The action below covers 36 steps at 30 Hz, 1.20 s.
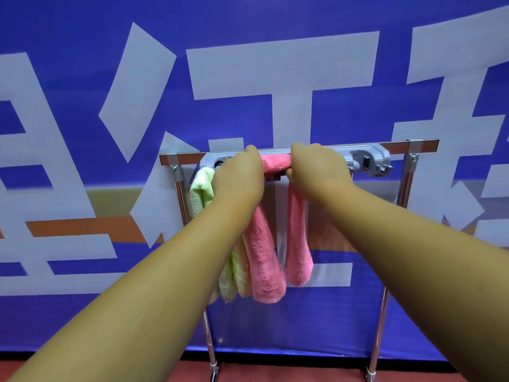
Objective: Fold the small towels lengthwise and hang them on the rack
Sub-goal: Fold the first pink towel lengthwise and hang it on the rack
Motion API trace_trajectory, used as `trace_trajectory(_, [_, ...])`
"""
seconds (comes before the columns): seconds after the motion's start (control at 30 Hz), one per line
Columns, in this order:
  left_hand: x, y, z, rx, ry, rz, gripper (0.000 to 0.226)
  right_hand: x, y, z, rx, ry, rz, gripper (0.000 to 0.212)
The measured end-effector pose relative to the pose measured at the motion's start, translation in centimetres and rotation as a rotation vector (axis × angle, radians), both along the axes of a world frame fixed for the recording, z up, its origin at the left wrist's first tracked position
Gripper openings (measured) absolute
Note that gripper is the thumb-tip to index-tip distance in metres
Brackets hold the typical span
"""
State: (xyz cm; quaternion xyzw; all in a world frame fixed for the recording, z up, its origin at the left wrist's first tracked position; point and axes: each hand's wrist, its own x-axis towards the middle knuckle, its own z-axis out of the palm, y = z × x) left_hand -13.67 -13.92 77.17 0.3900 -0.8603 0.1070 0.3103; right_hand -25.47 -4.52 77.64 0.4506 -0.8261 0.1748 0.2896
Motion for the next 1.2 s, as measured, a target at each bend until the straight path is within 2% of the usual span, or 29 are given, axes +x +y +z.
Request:
trace_trajectory(0.1, [0.5,0.1,-1.9,-0.050,-0.080,-0.007,0.035,-0.3,0.6,-2.2,0.108,0.055,-0.016,0.018])
trace_trajectory(0.23, [0.7,0.3,-3.5,-0.052,-0.113,-0.020,0.043,0.0,1.3,-3.9,0.140,0.046,0.013,0.023])
trace_trajectory(0.33, [0.6,0.9,-3.6,0.004,-0.061,-0.093,0.030,0.6,0.9,-4.3,0.098,-0.033,0.046,0.021])
trace_trajectory(0.43, [0.5,1.5,-3.0,0.096,0.035,-0.150,0.032,0.6,0.4,-4.4,0.043,-0.106,0.085,0.020])
trace_trajectory(0.53, [0.2,1.6,-2.7,0.178,0.110,-0.178,0.032,0.7,0.5,-5.0,-0.062,-0.253,0.127,0.007])
trace_trajectory(0.63, [-0.1,1.1,-3.7,0.312,0.198,-0.224,0.029,0.7,0.6,-6.3,-0.175,-0.465,0.150,0.015])
trace_trajectory(0.77, [-0.2,0.3,-7.2,0.519,0.277,-0.245,0.022,0.4,0.1,-9.9,-0.144,-0.679,0.215,0.016])
trace_trajectory(0.9, [-0.4,-0.4,-12.7,0.665,0.186,-0.272,0.030,-0.3,0.0,-13.6,-0.104,-0.797,0.214,0.011])
trace_trajectory(1.1, [-0.2,-0.1,-18.9,0.728,0.083,-0.324,0.061,-1.0,0.1,-17.7,-0.115,-0.860,0.136,0.007])
trace_trajectory(1.2, [-0.7,0.1,-21.5,0.742,0.042,-0.326,0.053,-1.1,0.3,-19.6,-0.118,-0.902,0.131,0.016])
